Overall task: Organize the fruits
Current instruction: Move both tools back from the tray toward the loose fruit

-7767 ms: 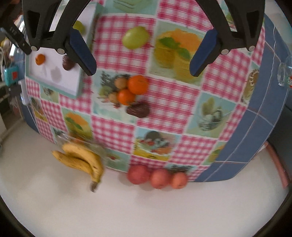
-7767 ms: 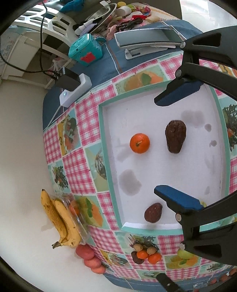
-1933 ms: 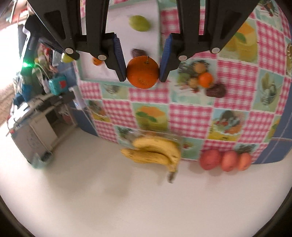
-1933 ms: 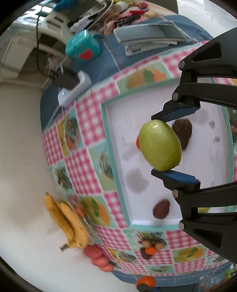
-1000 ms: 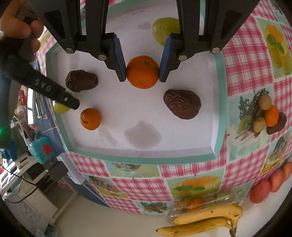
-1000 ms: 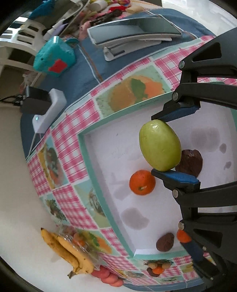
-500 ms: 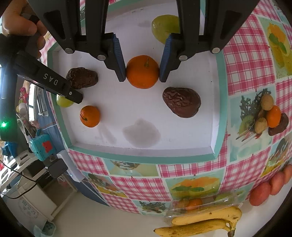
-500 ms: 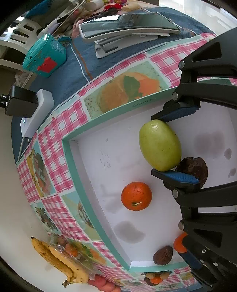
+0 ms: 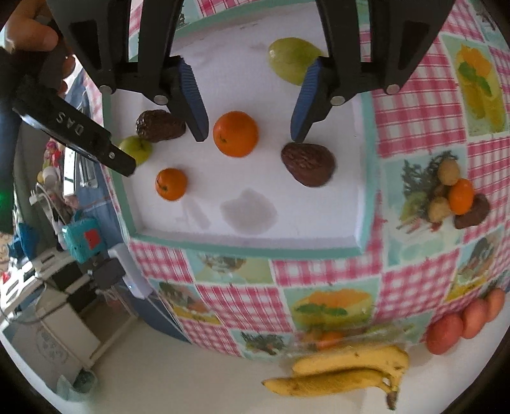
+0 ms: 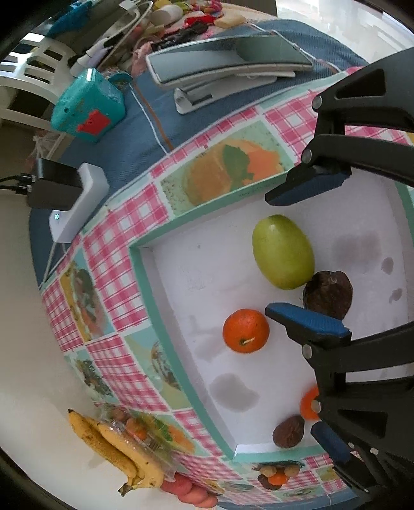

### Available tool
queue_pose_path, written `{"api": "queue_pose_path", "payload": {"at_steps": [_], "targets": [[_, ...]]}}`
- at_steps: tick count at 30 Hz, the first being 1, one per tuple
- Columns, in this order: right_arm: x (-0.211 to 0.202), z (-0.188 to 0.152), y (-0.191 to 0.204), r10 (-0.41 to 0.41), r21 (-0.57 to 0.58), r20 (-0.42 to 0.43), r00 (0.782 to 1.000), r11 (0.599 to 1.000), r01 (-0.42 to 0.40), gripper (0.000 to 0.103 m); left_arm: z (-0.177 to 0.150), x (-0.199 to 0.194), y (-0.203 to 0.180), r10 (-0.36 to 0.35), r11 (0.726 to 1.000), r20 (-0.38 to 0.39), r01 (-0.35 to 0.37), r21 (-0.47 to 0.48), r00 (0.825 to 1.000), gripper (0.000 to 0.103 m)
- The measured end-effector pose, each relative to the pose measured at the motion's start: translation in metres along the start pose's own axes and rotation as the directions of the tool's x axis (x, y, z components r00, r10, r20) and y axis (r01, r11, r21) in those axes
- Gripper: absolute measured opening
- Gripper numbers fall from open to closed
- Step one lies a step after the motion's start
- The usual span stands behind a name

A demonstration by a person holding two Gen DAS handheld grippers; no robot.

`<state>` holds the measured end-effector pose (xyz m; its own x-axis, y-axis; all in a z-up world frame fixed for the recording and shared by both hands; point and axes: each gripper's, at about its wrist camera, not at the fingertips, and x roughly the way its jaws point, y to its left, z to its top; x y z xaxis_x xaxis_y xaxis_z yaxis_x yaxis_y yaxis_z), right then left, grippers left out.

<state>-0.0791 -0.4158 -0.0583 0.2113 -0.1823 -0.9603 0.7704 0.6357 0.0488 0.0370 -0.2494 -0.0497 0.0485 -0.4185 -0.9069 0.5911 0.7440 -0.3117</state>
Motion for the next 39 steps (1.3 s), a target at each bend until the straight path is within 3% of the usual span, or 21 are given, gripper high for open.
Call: {"api": "queue_pose_path", "payload": {"at_steps": [8,20,23,27,28,29,31,39], "targets": [[-0.040,-0.001,0.010,0.021,-0.049,0.069,0.997,0.999,-0.018,0.068,0.010,-0.033,0.035,0.088,0.991,0.065,-0.081,-0.110,0.994,0.067],[-0.070,-0.002,0.028,0.038,-0.102,0.138,0.990,0.994,-0.024,0.068,0.007,-0.070,0.089,0.150,0.967,0.127,-0.119,-0.224,0.980,0.069],[-0.070,-0.004,0.033,0.040,-0.114,0.134,0.990,0.993,-0.025,0.068,0.007,-0.074,0.097,0.171,0.961,0.136,-0.134,-0.242,0.976,0.084],[-0.068,-0.005,0.037,0.039,-0.129,0.126,0.991,0.991,-0.023,0.068,0.005,-0.075,0.103,0.190,0.956,0.134,-0.152,-0.252,0.973,0.092],[-0.067,-0.005,0.038,0.037,-0.133,0.124,0.992,0.991,-0.021,0.069,0.004,-0.075,0.104,0.203,0.953,0.132,-0.165,-0.253,0.970,0.095],[-0.066,-0.006,0.039,0.036,-0.136,0.123,0.992,0.991,-0.019,0.075,0.004,-0.075,0.105,0.219,0.951,0.132,-0.181,-0.252,0.967,0.101],[-0.066,-0.007,0.040,0.033,-0.139,0.126,0.991,0.990,-0.015,0.085,0.004,-0.075,0.106,0.238,0.947,0.135,-0.199,-0.251,0.962,0.102],[-0.066,-0.009,0.046,0.037,-0.164,0.137,0.990,0.986,-0.014,0.087,0.004,-0.076,0.106,0.241,0.947,0.142,-0.201,-0.249,0.960,0.103]]}}
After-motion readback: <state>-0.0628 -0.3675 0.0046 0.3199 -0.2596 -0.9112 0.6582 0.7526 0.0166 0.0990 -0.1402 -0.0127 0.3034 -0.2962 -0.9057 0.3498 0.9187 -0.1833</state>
